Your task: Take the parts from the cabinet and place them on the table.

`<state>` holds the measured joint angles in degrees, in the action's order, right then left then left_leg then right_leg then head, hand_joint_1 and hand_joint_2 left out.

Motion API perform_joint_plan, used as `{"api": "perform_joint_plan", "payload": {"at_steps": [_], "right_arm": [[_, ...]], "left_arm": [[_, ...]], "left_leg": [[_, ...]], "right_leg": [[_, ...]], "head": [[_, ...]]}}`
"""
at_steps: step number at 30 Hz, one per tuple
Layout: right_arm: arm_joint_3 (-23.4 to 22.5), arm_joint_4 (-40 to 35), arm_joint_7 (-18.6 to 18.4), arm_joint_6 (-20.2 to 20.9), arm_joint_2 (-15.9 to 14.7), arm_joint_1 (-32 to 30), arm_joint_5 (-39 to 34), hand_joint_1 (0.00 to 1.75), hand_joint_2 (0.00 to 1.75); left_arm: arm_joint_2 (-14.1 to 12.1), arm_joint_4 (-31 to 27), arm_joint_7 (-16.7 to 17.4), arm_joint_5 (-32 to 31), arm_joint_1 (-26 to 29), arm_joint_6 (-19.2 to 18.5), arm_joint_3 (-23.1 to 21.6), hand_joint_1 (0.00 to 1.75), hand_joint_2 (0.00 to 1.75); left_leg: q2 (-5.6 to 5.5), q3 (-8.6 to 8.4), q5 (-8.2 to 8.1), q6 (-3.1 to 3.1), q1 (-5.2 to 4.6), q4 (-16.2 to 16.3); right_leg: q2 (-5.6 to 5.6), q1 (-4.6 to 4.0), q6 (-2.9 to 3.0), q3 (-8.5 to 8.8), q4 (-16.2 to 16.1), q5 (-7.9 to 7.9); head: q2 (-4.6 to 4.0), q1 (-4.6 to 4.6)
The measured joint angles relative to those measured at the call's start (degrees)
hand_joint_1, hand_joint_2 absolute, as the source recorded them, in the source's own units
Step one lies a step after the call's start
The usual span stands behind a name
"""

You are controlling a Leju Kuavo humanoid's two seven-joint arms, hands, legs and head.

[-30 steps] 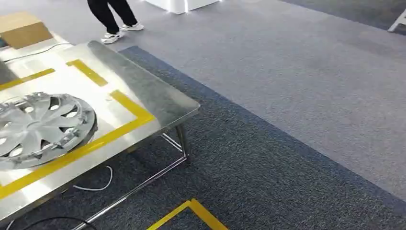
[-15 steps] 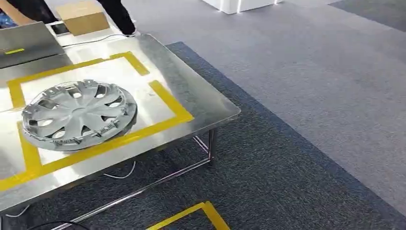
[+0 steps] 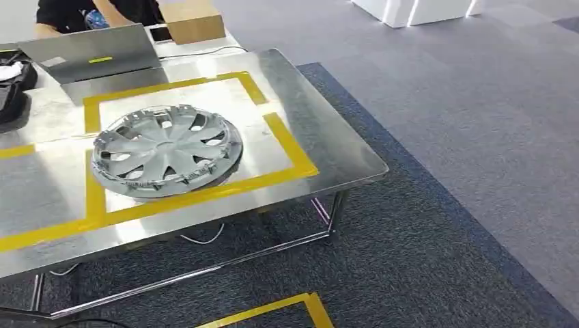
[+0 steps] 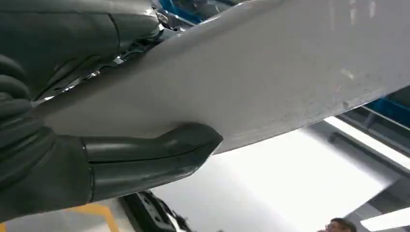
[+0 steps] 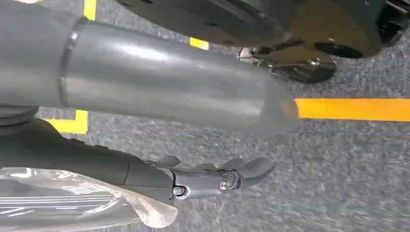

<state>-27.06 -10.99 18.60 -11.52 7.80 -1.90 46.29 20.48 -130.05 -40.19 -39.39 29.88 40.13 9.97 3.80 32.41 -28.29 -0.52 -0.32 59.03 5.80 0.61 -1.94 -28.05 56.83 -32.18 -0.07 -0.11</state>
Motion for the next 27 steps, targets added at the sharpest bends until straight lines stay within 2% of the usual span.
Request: {"api": "perform_joint_plan", "payload": {"at_steps": [2,3,4,5,6,7,8,9,10,11,12,13,14,15,17,18,19,20,21,23,24,25,26,27], "right_arm": [[-0.6,-0.1,0.1,0.0,0.0,0.5,0.0,0.00,0.00],[-0.7,-0.1,0.2,0.0,0.0,0.7,0.1,0.00,0.00],[-0.7,-0.1,0.2,0.0,0.0,0.7,0.1,0.00,0.00],[-0.8,-0.1,0.3,0.0,0.0,0.6,0.2,0.00,0.00],[-0.9,-0.1,0.3,0.0,0.0,0.6,0.2,0.00,0.00],[-1.1,-0.1,0.3,0.0,0.0,0.5,0.2,0.00,0.00],[-1.3,-0.1,0.3,0.1,0.0,0.4,0.2,0.00,0.00],[-1.6,-0.1,0.2,0.2,0.0,0.2,0.4,0.00,0.00],[-1.8,-0.1,0.2,0.2,0.0,0.1,0.4,0.00,0.00],[-2.1,-0.1,0.2,0.3,0.0,0.2,0.3,0.00,0.00],[-2.3,-0.1,0.2,0.3,0.0,0.2,0.2,0.00,0.00],[-2.4,-0.1,0.2,0.3,0.0,0.2,0.2,0.00,0.00],[-2.6,-0.1,0.2,0.3,0.0,0.1,0.2,0.00,0.00],[-2.8,-0.1,0.2,0.3,0.0,0.2,0.2,0.00,0.00],[-3.2,-0.1,0.1,0.3,0.0,0.3,0.2,0.00,0.00],[-3.3,-0.1,0.2,0.3,0.0,0.3,0.2,0.00,0.00],[-3.4,-0.2,0.2,0.3,0.1,0.3,0.3,0.00,0.00],[-3.6,-0.2,0.2,0.3,0.1,0.3,0.5,0.00,0.00],[-3.6,-0.2,0.2,0.3,0.1,0.3,0.6,0.00,0.00],[-3.8,-0.2,0.2,0.4,0.1,0.1,0.7,0.00,0.00],[-3.9,-0.2,0.2,0.4,0.1,0.0,0.7,0.00,0.00],[-4.0,-0.2,0.2,0.4,0.1,0.1,0.7,0.00,0.00],[-4.1,-0.2,0.2,0.4,0.1,0.1,0.8,0.00,0.00],[-4.1,-0.2,0.2,0.4,0.1,0.2,0.8,0.00,0.00]], "left_arm": [[0.0,0.0,0.0,0.0,0.6,0.0,-0.1,1.75,1.75],[0.0,-0.1,0.0,0.0,0.7,0.0,-0.1,1.75,1.75],[0.1,-0.1,0.0,0.0,0.7,0.0,-0.1,1.75,1.75],[0.1,-0.1,0.0,0.3,0.6,0.0,-0.2,1.75,1.75],[0.1,-0.1,0.0,0.3,0.5,0.0,-0.4,1.75,1.75],[0.1,-0.1,0.0,0.3,0.5,0.0,-0.5,1.75,1.75],[0.1,-0.1,0.0,0.3,0.5,0.0,-0.5,1.75,1.75],[0.1,-0.1,0.0,0.4,0.5,0.0,-0.5,1.75,1.75],[0.1,-0.1,0.0,0.4,0.5,0.0,-0.5,1.75,1.75],[0.1,-0.1,0.0,0.5,0.5,0.0,-0.5,1.75,1.75],[0.1,-0.1,0.0,0.5,0.6,0.0,-0.5,1.75,1.75],[0.1,-0.1,0.0,0.5,0.6,0.0,-0.5,1.75,1.75],[0.1,-0.1,0.0,0.6,0.5,0.0,-0.6,1.75,1.75],[0.1,-0.1,0.0,0.6,0.5,0.0,-0.6,1.75,1.75],[0.1,-0.1,0.0,0.6,0.8,0.0,-0.6,1.75,1.75],[0.1,-0.1,0.0,0.7,0.8,0.0,-0.6,1.75,1.75],[0.1,-0.1,0.0,0.7,0.9,0.0,-0.6,1.75,1.75],[0.1,-0.1,0.0,0.8,0.9,0.0,-0.7,1.75,1.75],[0.1,-0.1,0.0,0.8,0.8,0.0,-0.7,1.75,1.75],[0.1,-0.1,0.0,0.8,0.9,0.0,-0.7,1.75,1.75],[0.1,-0.1,0.0,0.9,0.9,0.0,-0.7,1.75,1.75],[0.1,-0.1,0.0,1.0,0.9,0.0,-0.7,1.75,1.75],[0.0,-0.1,0.0,1.0,0.9,0.0,-0.7,1.75,1.75],[0.0,-0.1,0.0,1.0,0.9,0.0,-0.7,1.75,1.75]], "left_leg": [[-1.31,0.30,-0.13,-0.50,-0.19,-0.1],[-2.01,-0.02,0.22,-0.97,0.07,-0.6],[-2.36,-0.14,0.44,-1.25,0.35,-0.9],[-2.94,-0.05,0.54,-1.53,0.48,-0.9],[-3.45,0.03,0.57,-1.67,0.50,-0.9],[-4.09,0.03,0.53,-1.73,0.48,-0.9],[-4.84,0.02,0.46,-1.84,0.45,-0.8],[-5.65,-0.06,0.44,-1.84,0.43,-0.8],[-6.46,-0.18,0.37,-1.82,0.44,-0.8],[-7.39,-0.33,0.30,-1.74,0.47,-0.7],[-8.18,-0.50,0.20,-1.59,0.53,-0.7],[-8.80,-0.57,0.05,-1.36,0.55,-0.6],[-9.34,-0.32,-0.15,-1.01,0.18,-0.3],[-10.25,-0.06,-0.06,-0.70,0.40,-0.2],[-11.26,0.15,0.35,0.01,0.73,-0.5],[-12.01,0.28,0.37,0.37,0.61,-0.5],[-10.30,0.29,-0.20,0.55,0.52,0.1],[-7.38,1.33,-1.77,0.92,0.38,2.3],[-5.81,3.12,-3.88,1.22,0.48,6.1],[-4.67,7.31,-7.62,1.59,0.74,14.8],[-4.54,8.32,-7.87,1.71,0.84,16.9],[-4.49,7.87,-6.64,1.73,0.90,16.1],[-4.31,6.25,-4.40,1.61,0.89,12.9],[-3.86,3.78,-1.94,1.40,0.88,8.3]], "right_leg": [[1.42,0.05,-0.41,0.64,-0.4,-0.12],[1.59,0.07,-0.81,1.52,-0.4,-0.37],[-1.31,0.19,-1.18,0.86,0.5,-1.18],[-3.93,0.31,-1.26,-0.76,3.7,-3.35],[-4.90,0.32,-1.25,-2.86,7.9,-5.46],[-5.39,0.31,-1.28,-5.39,12.7,-7.37],[-5.60,0.27,-1.34,-7.89,16.8,-8.44],[-5.65,0.28,-1.30,-9.11,18.0,-7.78],[-5.70,0.29,-1.25,-8.98,16.4,-5.78],[-5.92,0.32,-1.15,-7.62,12.2,-2.53],[-6.62,0.41,-1.07,-5.68,7.2,0.49],[-8.46,0.59,-0.94,-3.94,2.7,2.64],[-11.38,0.83,-0.71,-3.42,1.3,1.77],[-10.72,0.85,-0.52,-2.81,1.2,1.89],[-9.63,0.48,0.08,-2.75,1.3,1.98],[-8.87,0.80,0.50,-2.56,0.9,2.21],[-7.92,0.95,0.90,-2.32,0.6,2.42],[-7.29,0.96,1.39,-2.16,0.4,2.30],[-6.43,0.83,1.56,-2.12,0.4,2.22],[-4.58,0.67,1.84,-2.00,0.4,1.94],[-3.70,0.62,1.85,-1.94,0.4,1.81],[-2.91,0.59,1.79,-1.77,0.4,1.68],[-2.14,0.58,1.70,-1.59,0.4,1.53],[-1.69,0.57,1.57,-1.26,0.4,1.38]], "head": [[0.00,0.02],[0.00,-0.11],[0.00,0.22],[0.00,0.53],[0.00,0.72],[0.00,0.74],[0.00,0.72],[0.00,0.74],[0.00,0.72],[0.00,0.77],[0.00,0.74],[0.00,0.79],[0.00,0.72],[0.00,0.68],[0.00,0.66],[0.00,0.70],[0.00,0.63],[0.00,-0.02],[0.00,-0.07],[0.00,-0.07],[0.00,-0.09],[0.00,-0.09],[0.00,-0.07],[0.00,-0.11]]}}
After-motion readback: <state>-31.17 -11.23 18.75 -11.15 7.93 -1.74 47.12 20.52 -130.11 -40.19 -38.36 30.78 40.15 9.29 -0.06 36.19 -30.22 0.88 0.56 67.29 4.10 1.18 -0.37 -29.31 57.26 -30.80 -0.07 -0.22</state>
